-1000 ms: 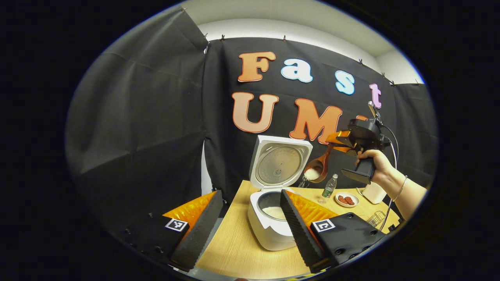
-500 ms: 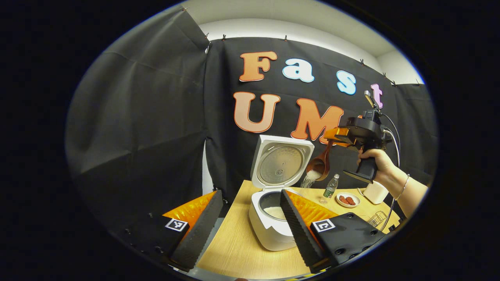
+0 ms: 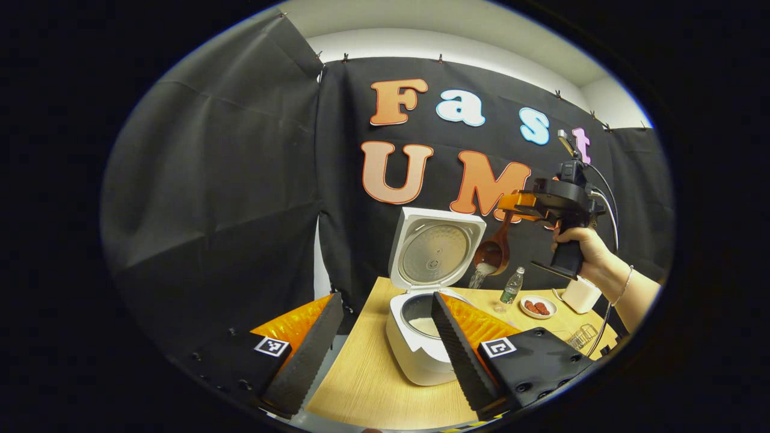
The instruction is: Close the left gripper, press the button to open the rice cooker; take a wooden spoon from the chopstick holder with the right hand, scoop a spoonful of rice and pour it into the rice cooker, then put the wooden spoon back into the chopstick holder.
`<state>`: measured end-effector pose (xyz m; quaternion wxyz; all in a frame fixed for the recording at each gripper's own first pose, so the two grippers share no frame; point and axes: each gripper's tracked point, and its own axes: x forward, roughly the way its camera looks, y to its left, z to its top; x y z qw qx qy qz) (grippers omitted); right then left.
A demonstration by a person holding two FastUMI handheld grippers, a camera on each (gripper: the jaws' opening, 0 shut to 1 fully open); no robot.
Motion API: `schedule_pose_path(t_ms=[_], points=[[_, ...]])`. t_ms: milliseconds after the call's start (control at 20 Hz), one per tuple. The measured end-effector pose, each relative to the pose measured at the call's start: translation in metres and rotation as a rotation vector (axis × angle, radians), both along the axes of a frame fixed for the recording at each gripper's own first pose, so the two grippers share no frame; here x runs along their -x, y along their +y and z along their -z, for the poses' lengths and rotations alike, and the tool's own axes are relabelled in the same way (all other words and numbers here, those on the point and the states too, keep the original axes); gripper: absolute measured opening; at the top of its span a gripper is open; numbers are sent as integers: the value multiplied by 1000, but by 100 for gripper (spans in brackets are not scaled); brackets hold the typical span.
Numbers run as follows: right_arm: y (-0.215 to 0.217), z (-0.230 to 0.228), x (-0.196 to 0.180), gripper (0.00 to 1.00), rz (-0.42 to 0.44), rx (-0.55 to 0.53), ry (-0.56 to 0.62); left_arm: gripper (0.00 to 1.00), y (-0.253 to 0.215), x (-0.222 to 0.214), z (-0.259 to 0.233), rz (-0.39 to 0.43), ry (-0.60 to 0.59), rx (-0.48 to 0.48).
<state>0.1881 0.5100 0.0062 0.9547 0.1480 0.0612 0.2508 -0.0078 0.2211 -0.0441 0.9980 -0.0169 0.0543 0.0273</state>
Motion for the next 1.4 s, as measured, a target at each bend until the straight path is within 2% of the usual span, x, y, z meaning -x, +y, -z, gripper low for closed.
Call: schedule_pose_path(t_ms=[450,1100,1200,1400], points=[[30,6,15,10,-76,121,-79,100,8,0,1,-16,-2,1],[37,18,28,10,-118,262,-163,100,4,0,-2,-19,-8,3],[34,19,30,10,-121,241,-147,100,0,1,-4,-17,-12,3],[11,11,27,10,-104,129,-69,100,-9,5,-7,-7,-21,7]])
